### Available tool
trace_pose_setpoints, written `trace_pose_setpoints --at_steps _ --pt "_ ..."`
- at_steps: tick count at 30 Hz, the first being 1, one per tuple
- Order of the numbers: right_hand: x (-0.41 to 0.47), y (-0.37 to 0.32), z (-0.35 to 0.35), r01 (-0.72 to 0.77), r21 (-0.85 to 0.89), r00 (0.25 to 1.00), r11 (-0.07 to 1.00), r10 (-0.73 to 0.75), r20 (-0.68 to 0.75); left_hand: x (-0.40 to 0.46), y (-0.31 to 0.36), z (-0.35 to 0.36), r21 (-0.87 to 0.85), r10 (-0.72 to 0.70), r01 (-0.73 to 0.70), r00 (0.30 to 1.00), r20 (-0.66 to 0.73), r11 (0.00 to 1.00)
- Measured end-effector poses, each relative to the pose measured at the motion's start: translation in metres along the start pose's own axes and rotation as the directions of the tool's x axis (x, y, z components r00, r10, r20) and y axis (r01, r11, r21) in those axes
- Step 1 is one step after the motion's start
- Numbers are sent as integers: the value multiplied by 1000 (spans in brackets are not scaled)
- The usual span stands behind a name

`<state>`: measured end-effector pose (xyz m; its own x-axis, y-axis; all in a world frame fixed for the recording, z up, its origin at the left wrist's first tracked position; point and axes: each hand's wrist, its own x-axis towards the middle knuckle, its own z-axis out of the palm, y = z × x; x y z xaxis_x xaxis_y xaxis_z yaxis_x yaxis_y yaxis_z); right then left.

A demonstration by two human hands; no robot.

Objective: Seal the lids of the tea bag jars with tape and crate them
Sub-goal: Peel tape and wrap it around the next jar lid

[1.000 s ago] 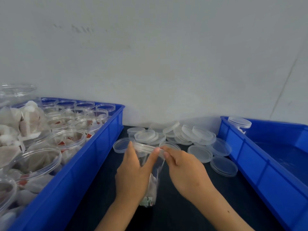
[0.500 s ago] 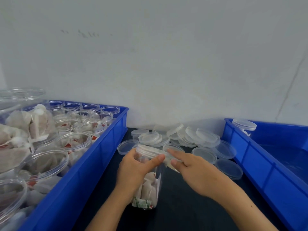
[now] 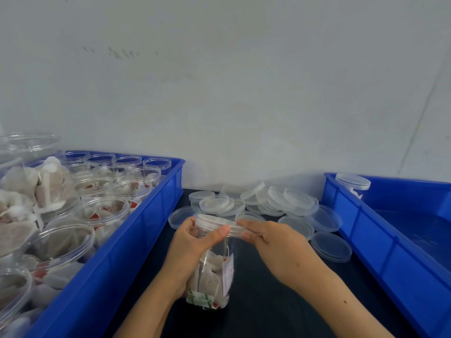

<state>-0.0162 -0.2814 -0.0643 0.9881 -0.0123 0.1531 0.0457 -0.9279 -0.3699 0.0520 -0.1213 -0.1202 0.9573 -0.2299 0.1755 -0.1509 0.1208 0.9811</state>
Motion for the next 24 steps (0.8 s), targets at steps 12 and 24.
trace_pose_setpoints --at_steps 12,24 --pt "-2 -6 9 -41 -6 996 999 40 -81 -12 -5 14 682 419 -214 896 -148 699" --pt "-6 1 -1 -15 175 994 984 -5 113 -1 -8 2 309 124 -72 980 -154 948"
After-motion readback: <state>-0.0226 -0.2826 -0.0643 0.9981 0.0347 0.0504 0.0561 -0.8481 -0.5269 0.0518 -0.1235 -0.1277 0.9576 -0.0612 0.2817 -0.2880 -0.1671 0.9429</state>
